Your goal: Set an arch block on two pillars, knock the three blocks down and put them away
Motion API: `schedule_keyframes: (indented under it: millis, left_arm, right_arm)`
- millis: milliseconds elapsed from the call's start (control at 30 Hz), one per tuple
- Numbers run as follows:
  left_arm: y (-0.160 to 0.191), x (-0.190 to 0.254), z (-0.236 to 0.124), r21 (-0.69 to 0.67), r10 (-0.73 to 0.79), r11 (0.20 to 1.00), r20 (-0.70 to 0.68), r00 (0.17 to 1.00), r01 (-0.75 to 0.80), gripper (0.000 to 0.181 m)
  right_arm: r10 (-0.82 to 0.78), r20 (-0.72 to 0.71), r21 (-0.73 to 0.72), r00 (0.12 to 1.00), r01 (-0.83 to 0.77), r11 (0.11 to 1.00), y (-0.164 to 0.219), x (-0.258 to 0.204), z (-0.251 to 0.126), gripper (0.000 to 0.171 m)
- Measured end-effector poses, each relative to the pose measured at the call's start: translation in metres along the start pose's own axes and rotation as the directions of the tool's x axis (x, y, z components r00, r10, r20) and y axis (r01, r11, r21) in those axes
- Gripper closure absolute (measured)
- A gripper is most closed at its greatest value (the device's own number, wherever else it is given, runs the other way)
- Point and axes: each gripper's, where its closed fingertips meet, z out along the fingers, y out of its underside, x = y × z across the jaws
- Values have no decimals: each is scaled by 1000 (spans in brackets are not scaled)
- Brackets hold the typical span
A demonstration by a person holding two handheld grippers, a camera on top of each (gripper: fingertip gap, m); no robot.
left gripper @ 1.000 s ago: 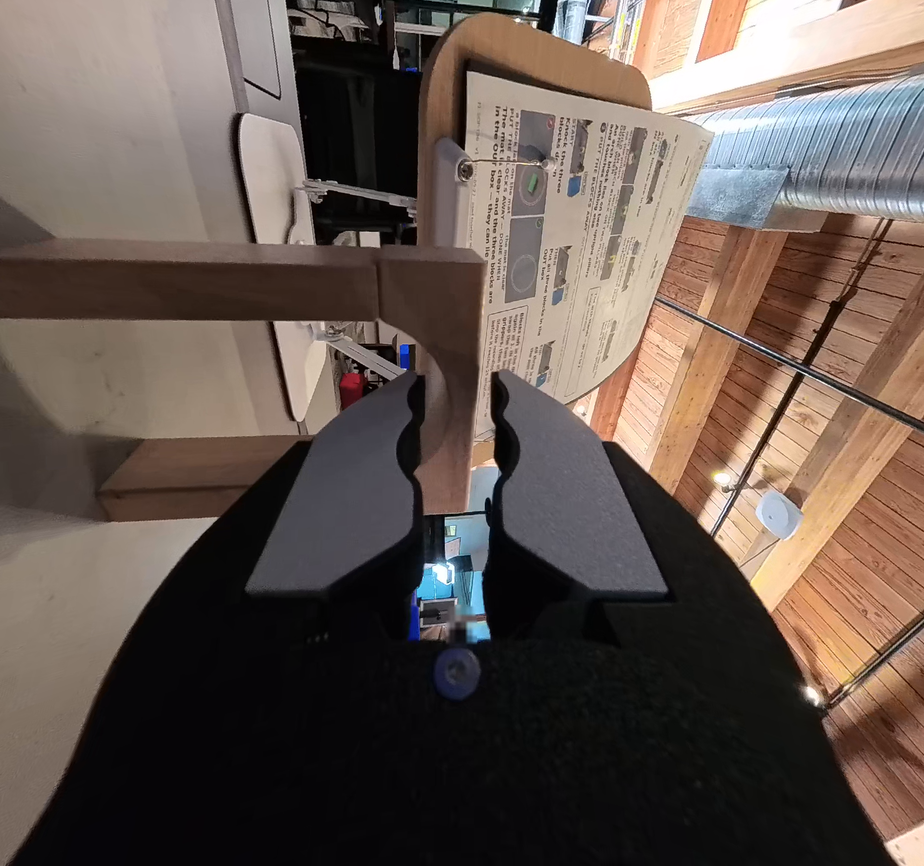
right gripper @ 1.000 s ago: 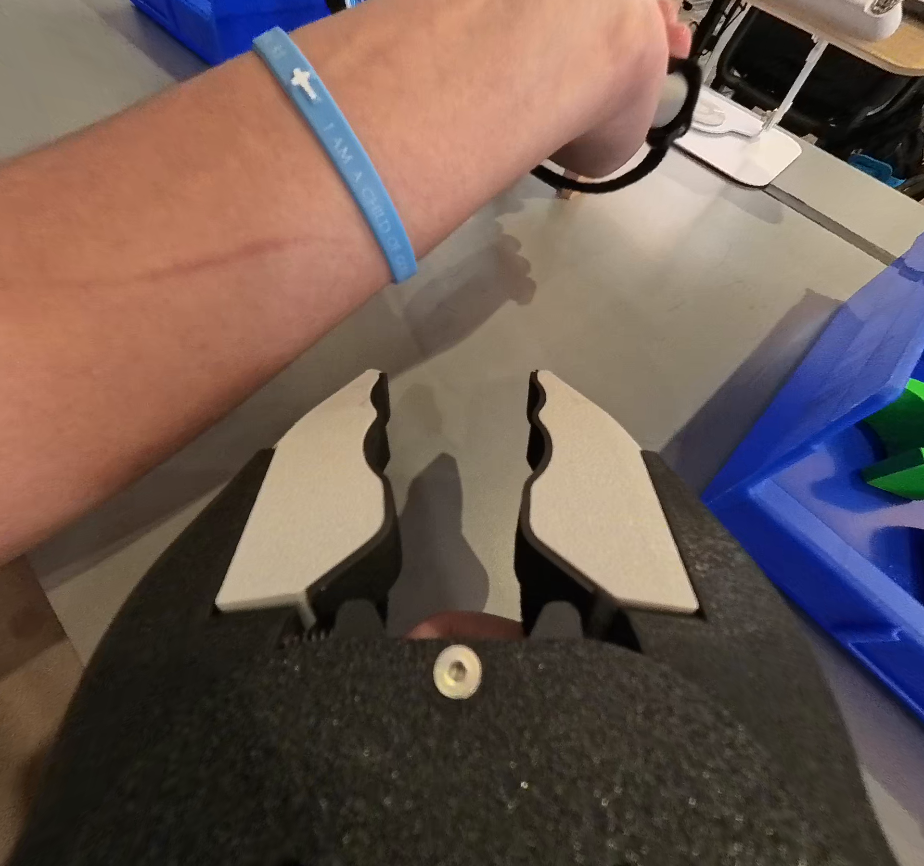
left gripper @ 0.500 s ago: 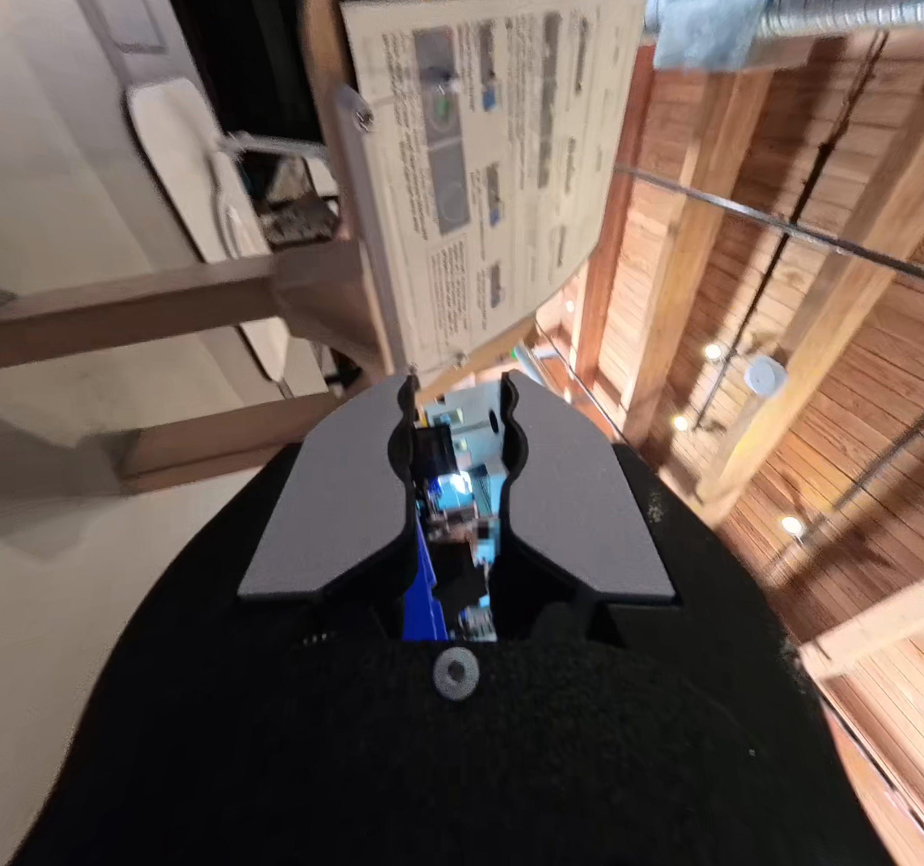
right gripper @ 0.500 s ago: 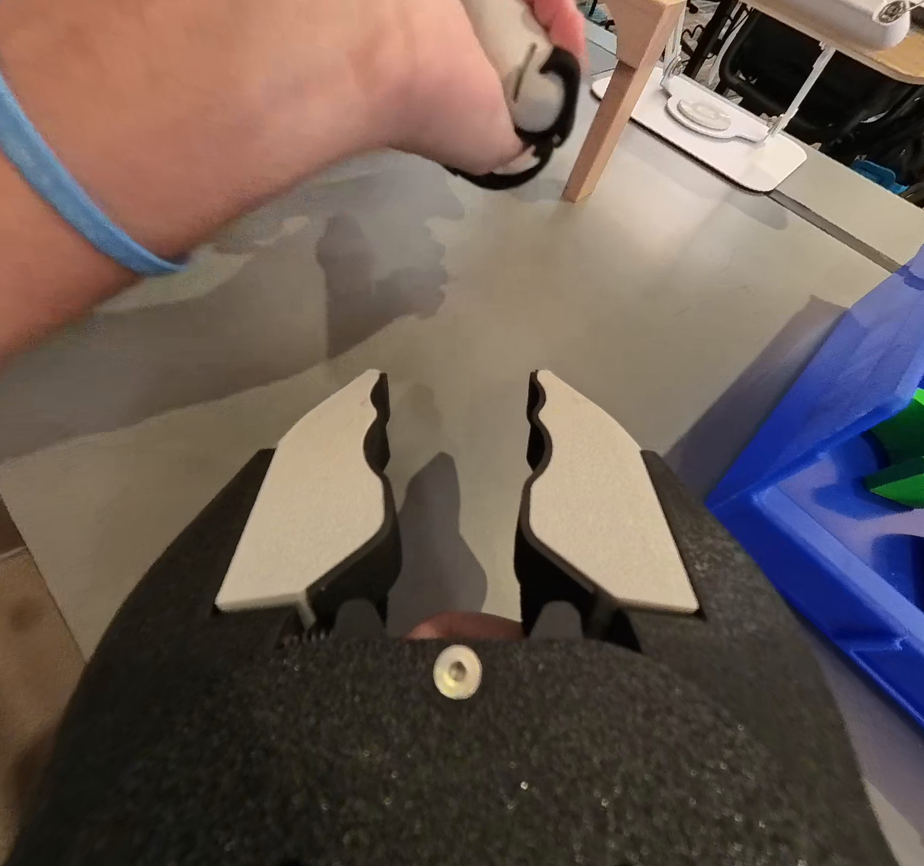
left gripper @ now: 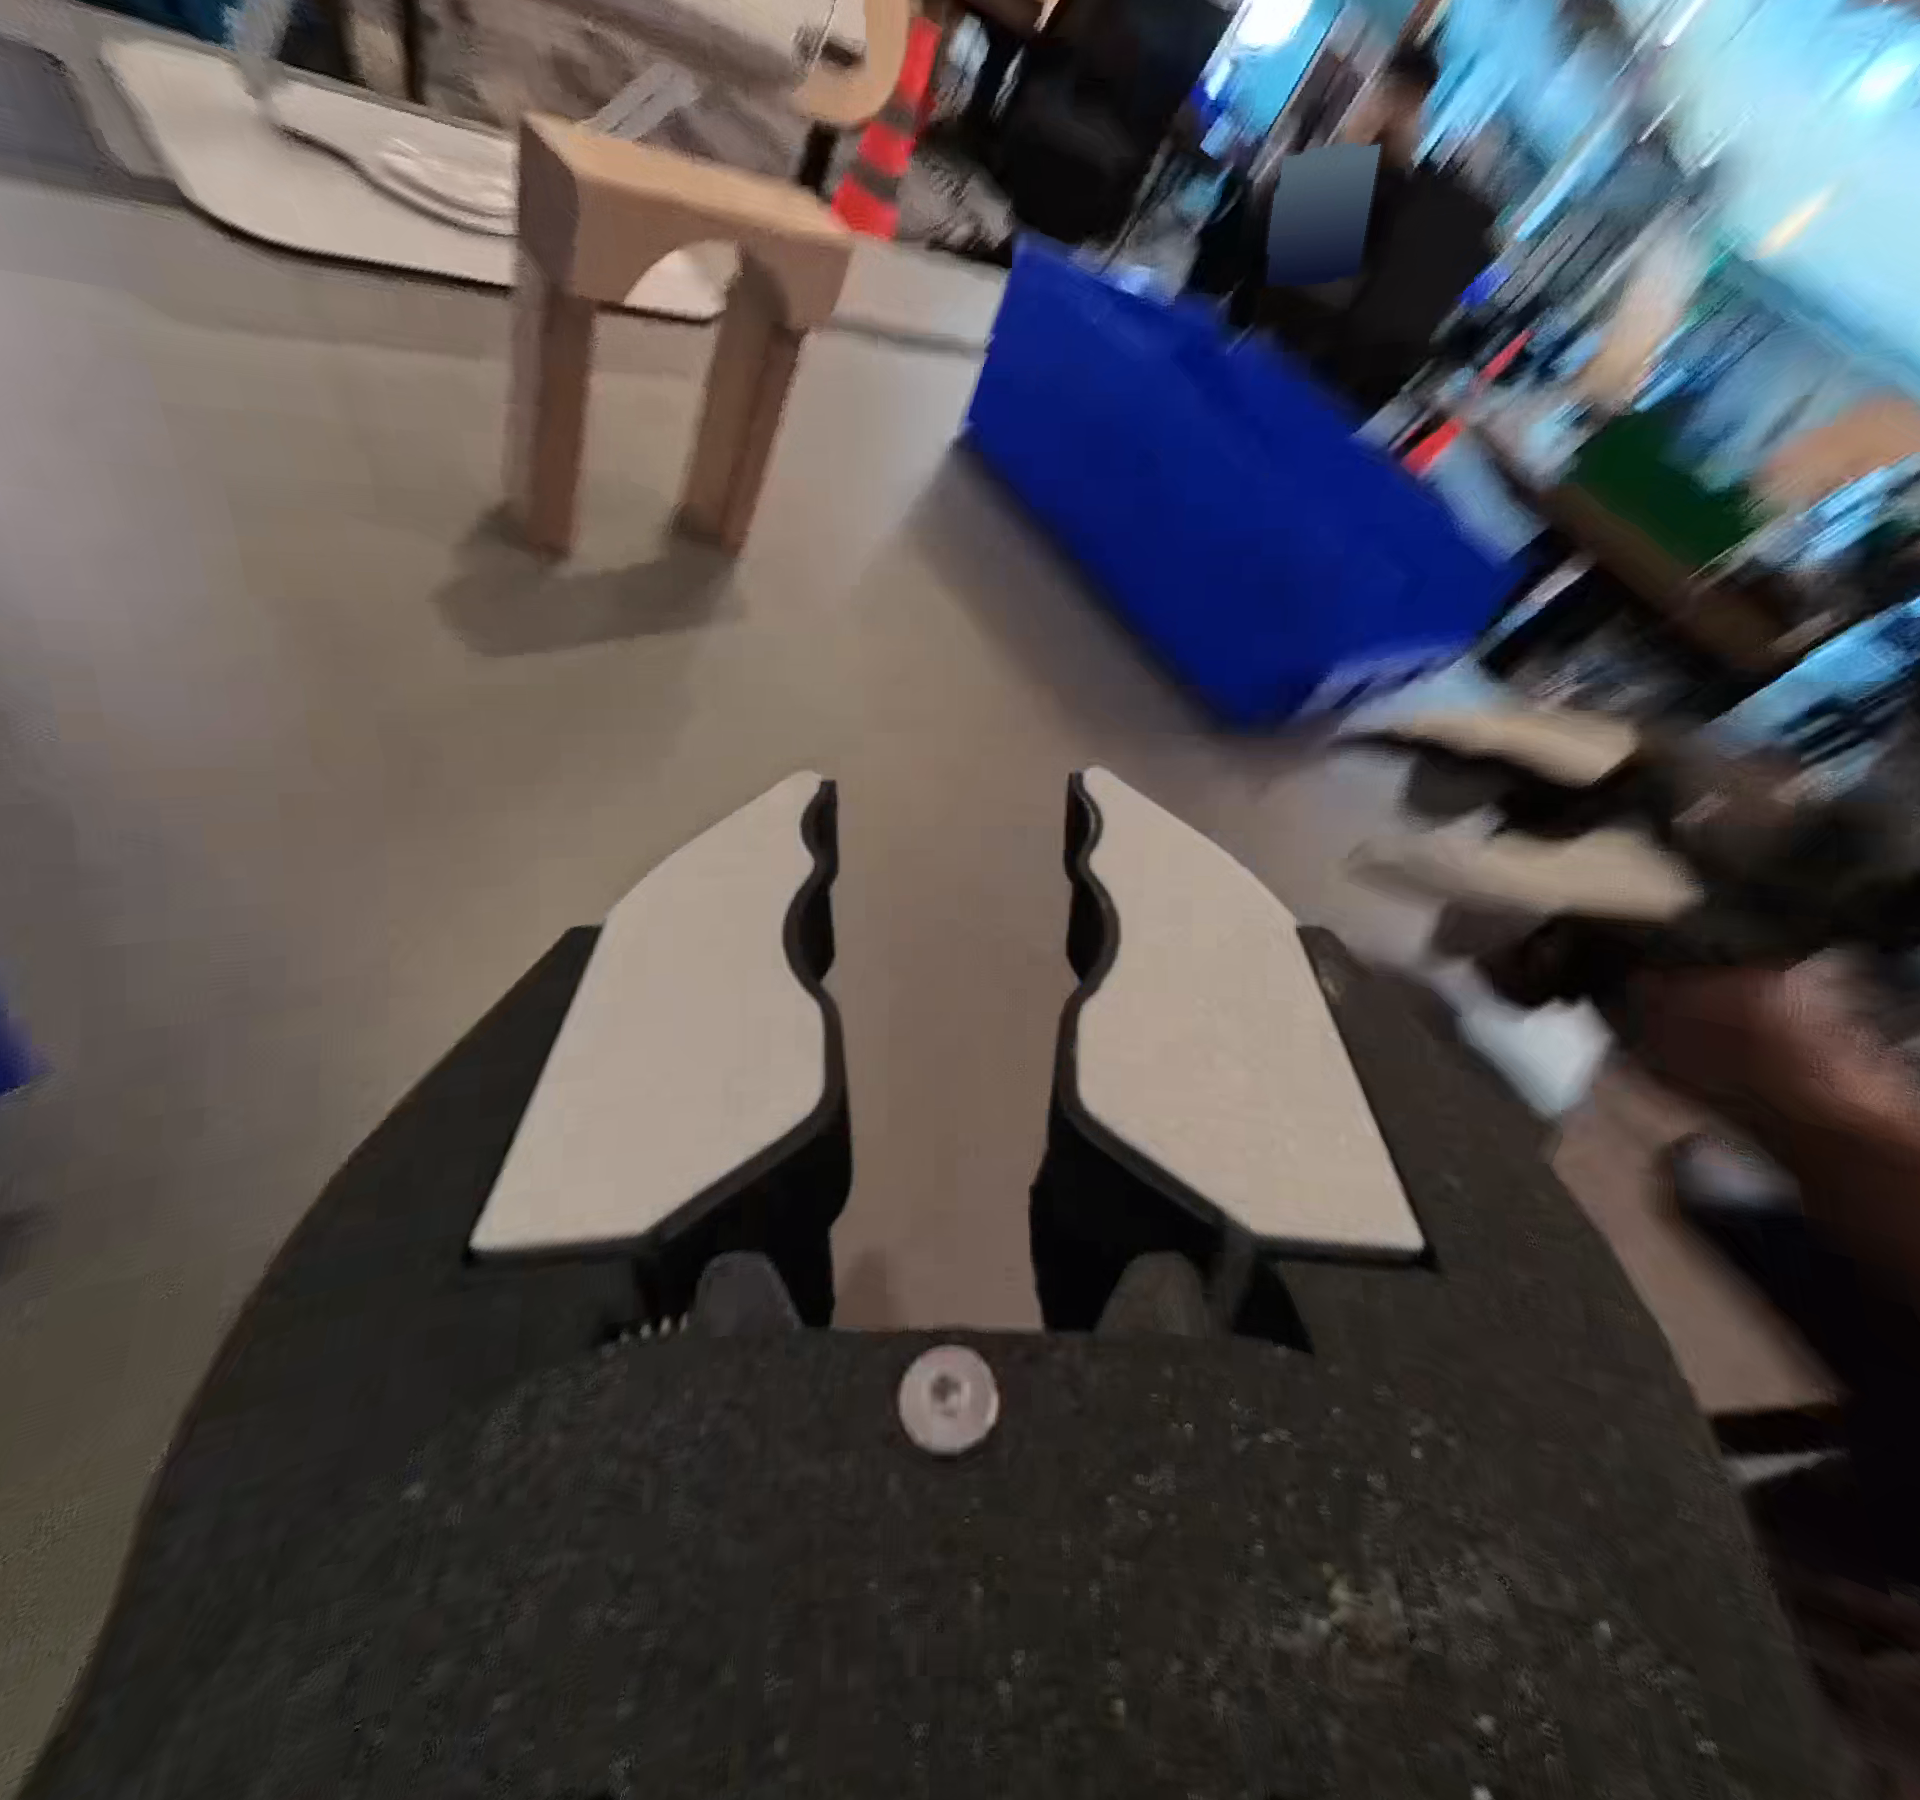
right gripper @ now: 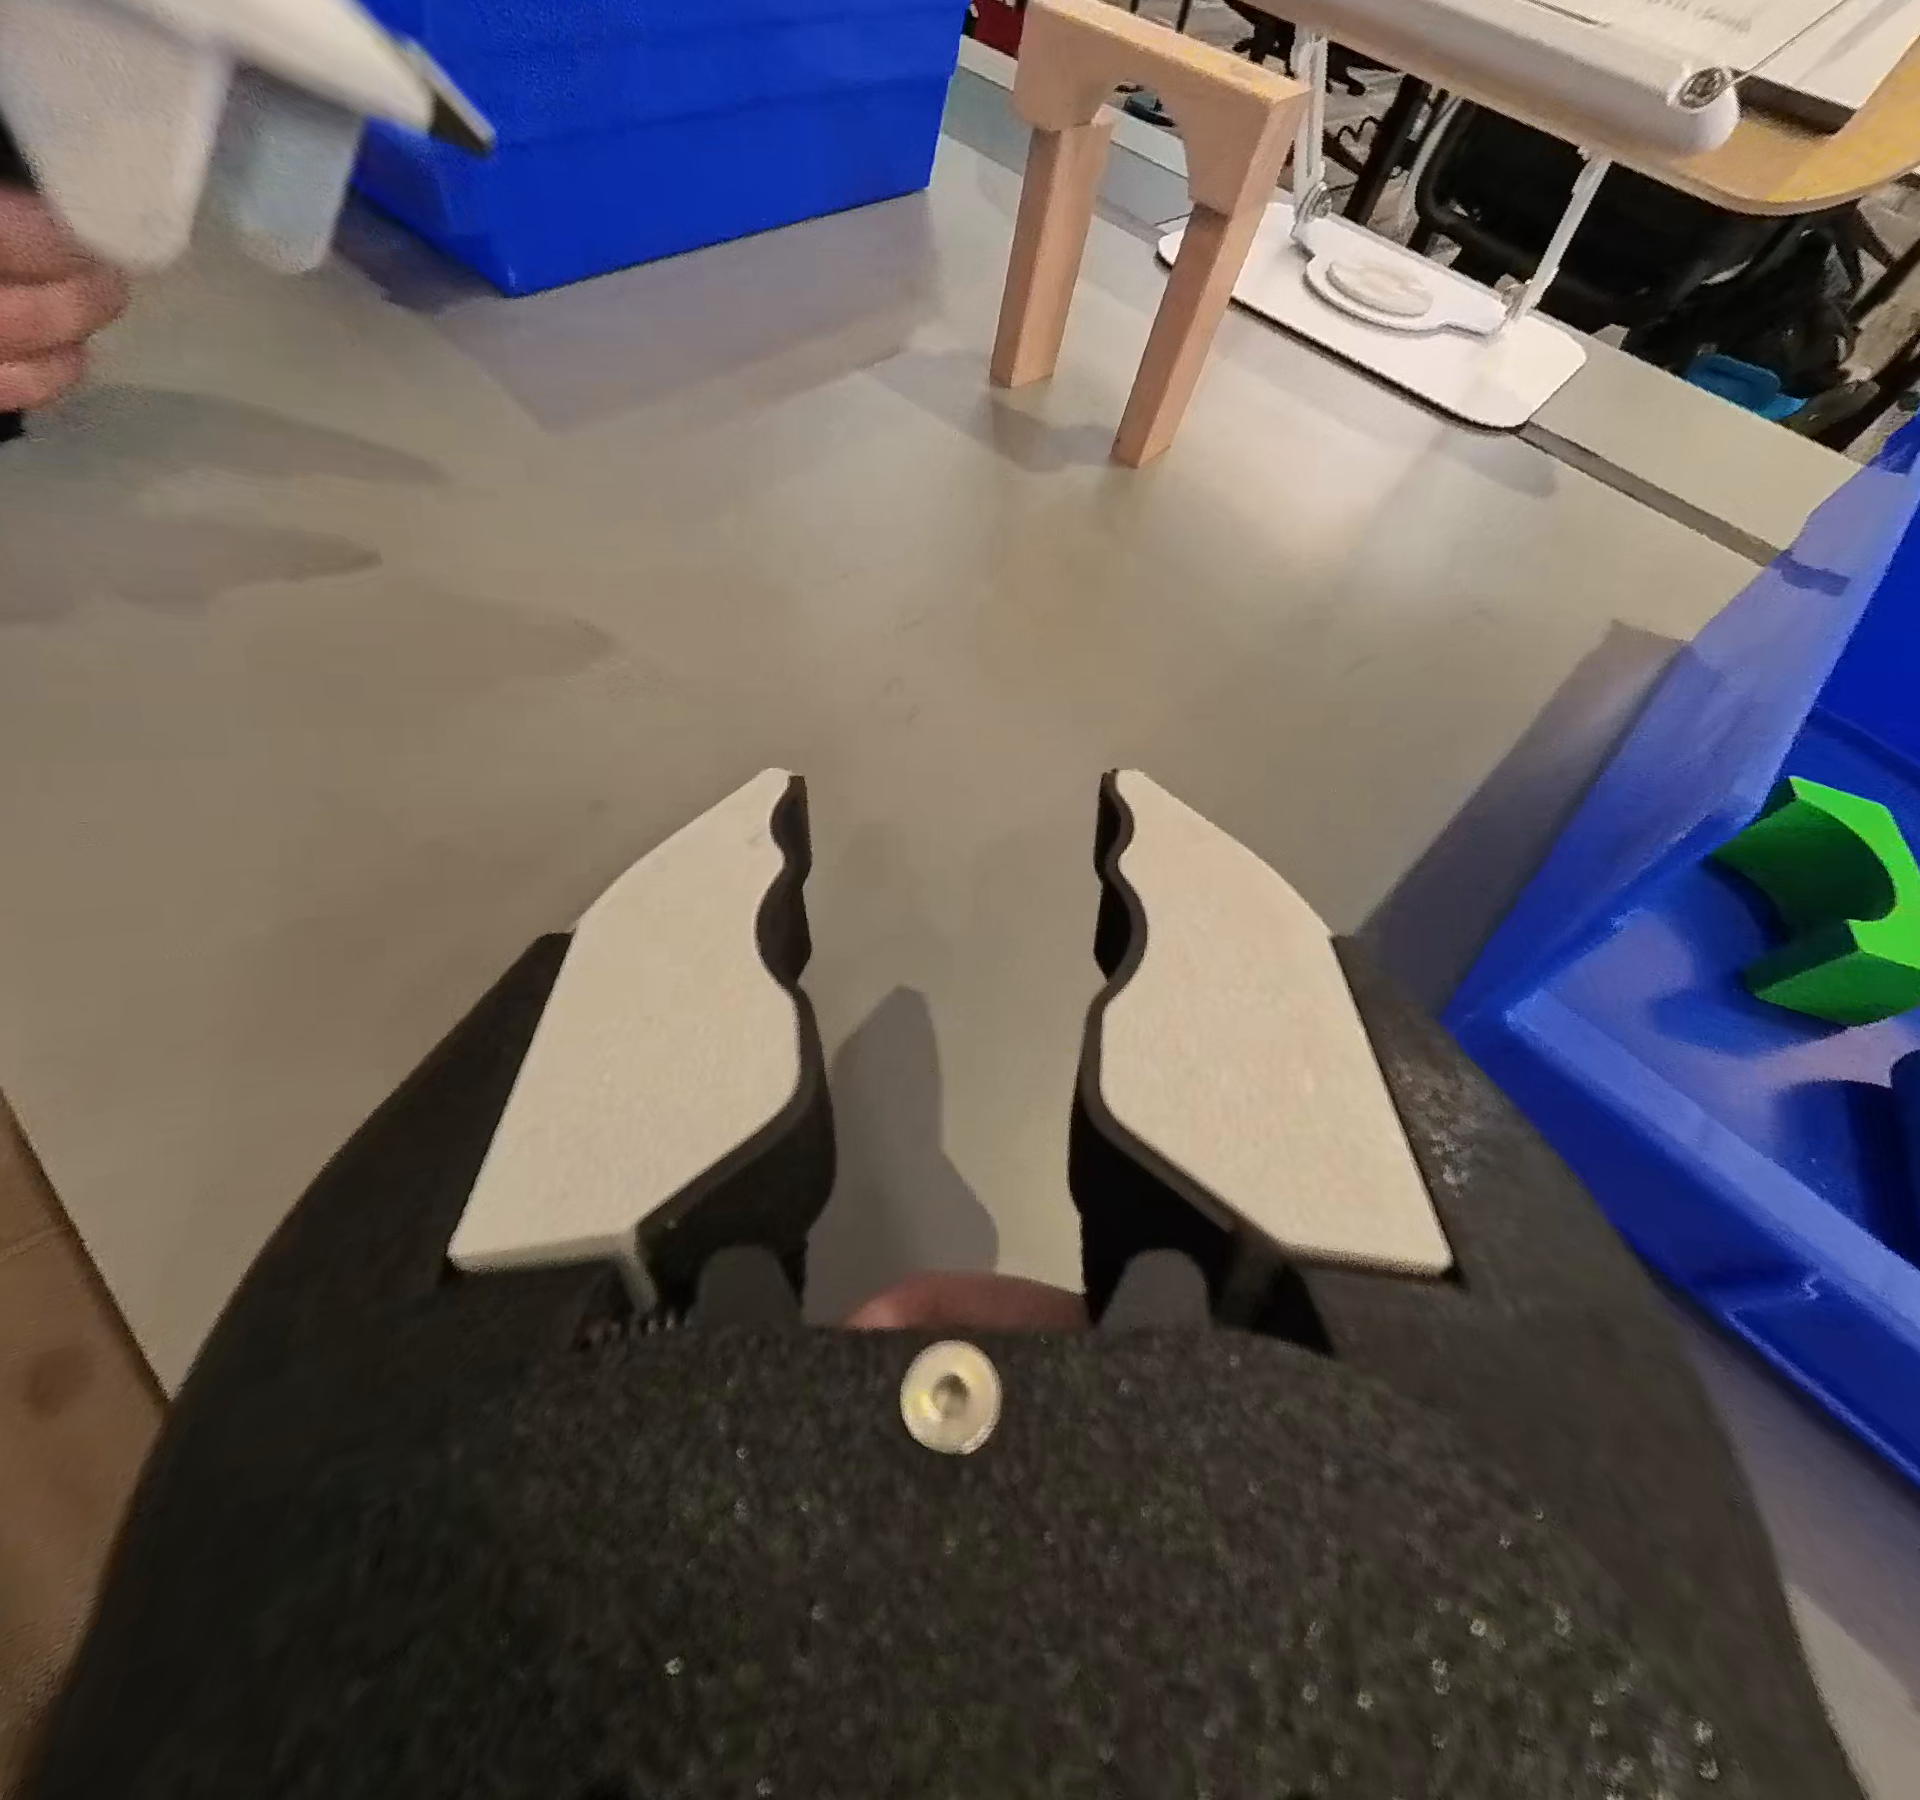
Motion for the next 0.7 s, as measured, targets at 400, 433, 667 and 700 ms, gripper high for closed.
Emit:
schedule_keyframes:
  millis: [400, 433, 667, 700]
  left_arm:
    - [14, 3, -38, 41, 332, 940, 117, 936, -339, 128]
    - [12, 1, -39, 45, 347, 933, 133, 928, -356, 128]
    - [13, -10, -38, 66, 220, 971, 117, 968, -229, 126]
    - [13, -12, -37, 61, 234, 968, 124, 964, -243, 126]
  right_arm:
    - [-39, -77, 12, 996, 41, 999, -5, 6, -3, 119]
    - [-25, -76, 22, 997, 27, 999, -7, 6, -4, 119]
    - [12, -80, 33, 997, -9, 999, -5, 10, -7, 119]
    - [8, -84, 35, 996, -5, 999, -5, 10, -7, 120]
